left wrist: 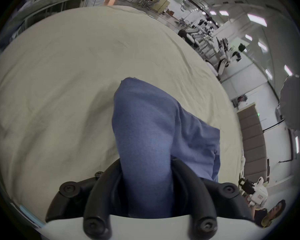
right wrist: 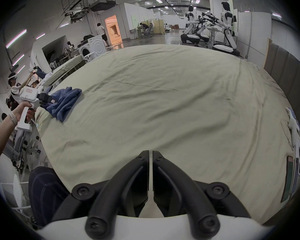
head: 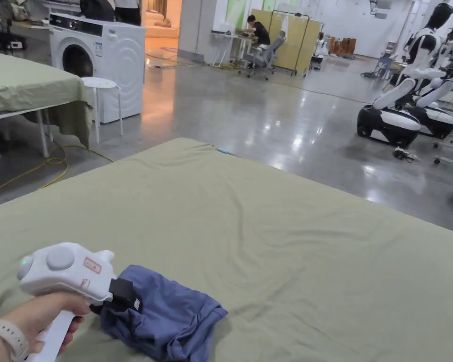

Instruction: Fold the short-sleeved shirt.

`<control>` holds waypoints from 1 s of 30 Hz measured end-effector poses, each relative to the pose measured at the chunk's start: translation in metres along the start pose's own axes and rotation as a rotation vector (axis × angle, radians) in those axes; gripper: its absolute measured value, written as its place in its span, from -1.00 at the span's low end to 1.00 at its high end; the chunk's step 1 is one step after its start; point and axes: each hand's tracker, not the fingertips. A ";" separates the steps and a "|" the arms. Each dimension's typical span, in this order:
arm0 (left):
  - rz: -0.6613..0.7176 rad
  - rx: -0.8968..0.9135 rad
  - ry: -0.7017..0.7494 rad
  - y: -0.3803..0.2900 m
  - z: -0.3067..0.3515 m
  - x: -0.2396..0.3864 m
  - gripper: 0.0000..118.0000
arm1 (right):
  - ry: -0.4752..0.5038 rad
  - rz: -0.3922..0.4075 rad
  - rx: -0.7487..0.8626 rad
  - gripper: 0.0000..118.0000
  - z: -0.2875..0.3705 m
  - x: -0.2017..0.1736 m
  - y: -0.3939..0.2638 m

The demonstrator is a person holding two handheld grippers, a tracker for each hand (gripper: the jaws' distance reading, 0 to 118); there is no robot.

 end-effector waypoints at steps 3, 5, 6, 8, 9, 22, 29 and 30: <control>0.013 0.114 0.158 -0.005 0.020 0.008 0.32 | -0.011 -0.004 0.015 -0.91 0.004 0.000 0.002; 0.030 0.186 0.234 -0.005 0.049 0.018 0.60 | -0.034 0.005 0.025 -0.91 0.016 0.004 0.003; 0.017 0.229 0.243 -0.008 0.067 0.027 0.60 | -0.034 0.007 0.039 -0.91 0.025 0.007 0.003; -0.036 0.326 0.298 -0.015 0.093 0.056 0.60 | -0.035 0.004 0.087 -0.91 0.045 0.018 0.003; -0.091 0.379 0.329 -0.023 0.101 0.080 0.60 | -0.046 0.003 0.122 -0.91 0.056 0.022 0.005; -0.738 0.928 -0.002 -0.201 0.057 0.413 -0.83 | -0.254 -0.044 0.674 -0.91 0.196 0.102 0.069; -0.773 0.921 0.019 -0.243 0.040 0.479 -0.83 | -0.283 0.029 0.663 -0.91 0.195 0.096 0.076; -0.806 0.916 0.045 -0.247 0.043 0.482 -0.83 | -0.289 0.069 0.656 -0.91 0.194 0.090 0.075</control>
